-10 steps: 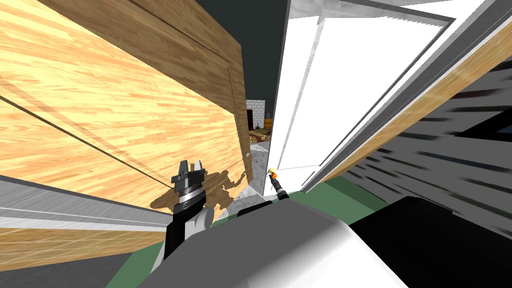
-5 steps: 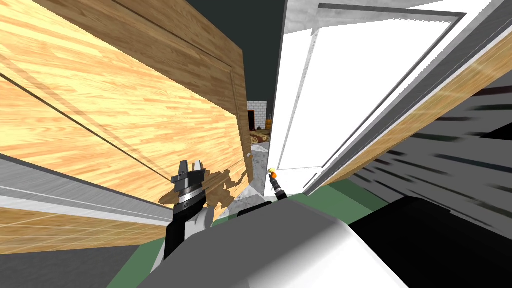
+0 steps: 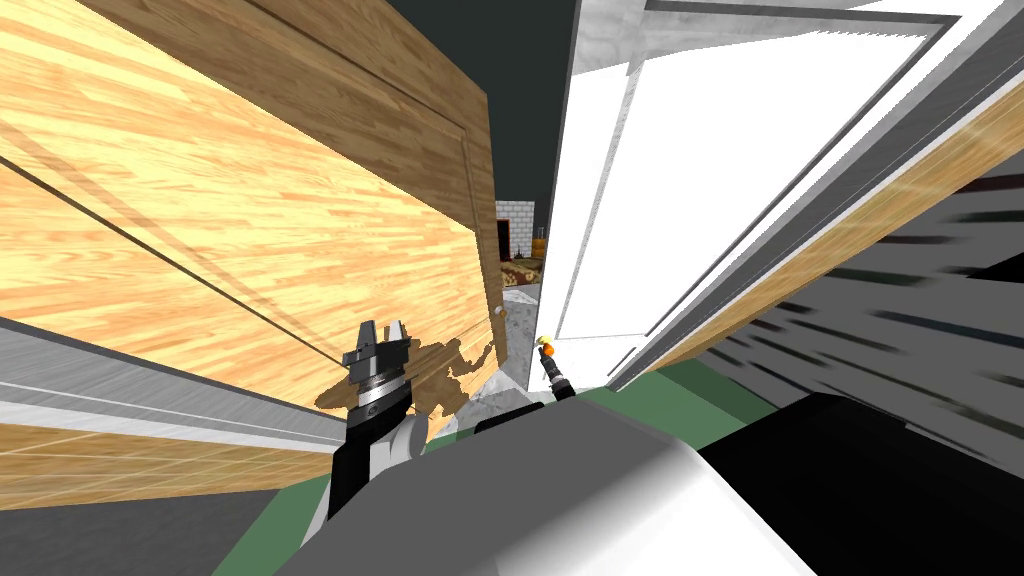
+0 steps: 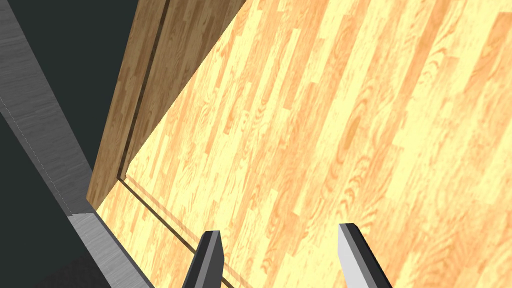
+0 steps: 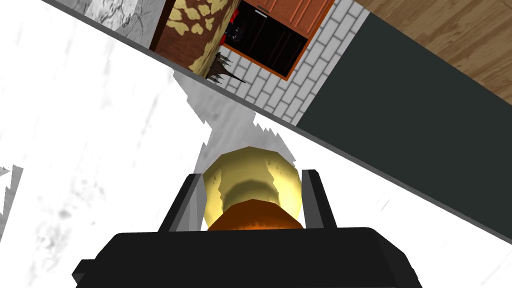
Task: Push the door open
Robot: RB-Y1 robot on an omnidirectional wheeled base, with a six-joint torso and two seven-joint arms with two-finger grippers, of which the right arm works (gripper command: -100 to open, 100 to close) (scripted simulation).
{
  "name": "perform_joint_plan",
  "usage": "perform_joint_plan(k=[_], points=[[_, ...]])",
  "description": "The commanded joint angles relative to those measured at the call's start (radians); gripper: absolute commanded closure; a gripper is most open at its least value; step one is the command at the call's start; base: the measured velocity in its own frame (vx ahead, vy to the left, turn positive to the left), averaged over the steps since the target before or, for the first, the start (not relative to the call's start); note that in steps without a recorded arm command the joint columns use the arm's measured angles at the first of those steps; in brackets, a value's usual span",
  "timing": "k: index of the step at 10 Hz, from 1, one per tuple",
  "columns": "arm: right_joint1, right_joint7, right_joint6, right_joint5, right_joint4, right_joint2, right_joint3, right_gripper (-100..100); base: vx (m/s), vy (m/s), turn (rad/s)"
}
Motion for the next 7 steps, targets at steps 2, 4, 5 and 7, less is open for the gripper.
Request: perform_joint_plan(k=[2, 4, 5, 7], points=[[-0.011, 0.000, -0.018, -0.013, 0.037, -0.018, -0.026, 100, 0.004, -0.007, 0.001], [-0.021, -0.037, -0.026, -0.037, 0.044, -0.017, -0.033, 100, 0.005, -0.033, 0.080], [-0.026, -0.057, -0.030, -0.051, 0.048, -0.017, -0.038, 100, 0.010, -0.025, 0.051], [-0.026, -0.057, -0.030, -0.051, 0.048, -0.017, -0.038, 100, 0.006, 0.000, 0.015]])
